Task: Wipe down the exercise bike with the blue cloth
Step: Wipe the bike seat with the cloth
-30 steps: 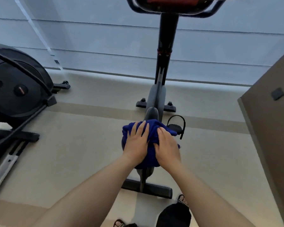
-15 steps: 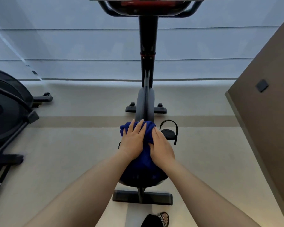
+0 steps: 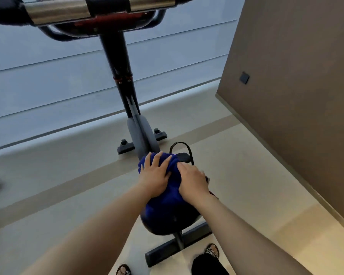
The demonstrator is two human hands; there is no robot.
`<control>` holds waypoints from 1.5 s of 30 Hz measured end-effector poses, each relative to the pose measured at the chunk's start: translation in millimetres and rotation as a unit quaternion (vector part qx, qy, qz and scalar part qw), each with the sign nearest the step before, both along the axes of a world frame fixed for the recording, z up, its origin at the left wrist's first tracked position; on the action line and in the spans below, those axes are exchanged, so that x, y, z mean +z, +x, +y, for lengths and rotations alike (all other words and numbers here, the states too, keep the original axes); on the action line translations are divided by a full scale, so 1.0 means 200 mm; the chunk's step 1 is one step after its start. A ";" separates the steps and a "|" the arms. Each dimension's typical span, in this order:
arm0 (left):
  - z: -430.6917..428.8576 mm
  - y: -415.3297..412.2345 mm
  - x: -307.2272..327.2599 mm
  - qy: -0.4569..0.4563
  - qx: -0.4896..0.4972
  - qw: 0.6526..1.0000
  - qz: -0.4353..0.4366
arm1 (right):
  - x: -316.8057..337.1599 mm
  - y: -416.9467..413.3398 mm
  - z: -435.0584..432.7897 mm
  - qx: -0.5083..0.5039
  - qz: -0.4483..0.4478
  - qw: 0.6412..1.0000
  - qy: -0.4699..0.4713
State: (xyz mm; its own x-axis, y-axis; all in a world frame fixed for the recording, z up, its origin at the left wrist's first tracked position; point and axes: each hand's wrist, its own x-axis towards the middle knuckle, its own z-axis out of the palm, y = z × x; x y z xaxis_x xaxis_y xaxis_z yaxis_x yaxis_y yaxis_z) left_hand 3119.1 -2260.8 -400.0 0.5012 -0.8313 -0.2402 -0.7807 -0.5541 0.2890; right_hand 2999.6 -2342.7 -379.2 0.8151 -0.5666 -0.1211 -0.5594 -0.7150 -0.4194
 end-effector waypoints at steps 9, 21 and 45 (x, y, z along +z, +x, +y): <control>0.19 -0.11 0.05 0.016 -0.244 0.969 0.028 | 0.02 -0.29 0.38 -0.216 -0.028 0.975 -0.038; 0.16 0.06 0.03 -0.006 -0.234 0.970 -0.060 | -0.10 -0.02 0.53 -0.367 0.005 0.929 -0.051; -0.06 0.22 0.04 -0.010 -0.510 0.860 0.024 | -0.06 0.14 0.47 -0.536 0.051 0.840 -0.070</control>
State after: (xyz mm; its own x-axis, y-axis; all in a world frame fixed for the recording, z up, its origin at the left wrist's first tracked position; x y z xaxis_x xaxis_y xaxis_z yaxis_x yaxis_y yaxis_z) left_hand 3162.4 -2272.5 -391.6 -0.5011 -0.8370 -0.2200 -0.8444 0.4172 0.3359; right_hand 3027.9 -2248.6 -392.0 -0.1822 -0.9828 -0.0297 -0.9412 0.1831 -0.2839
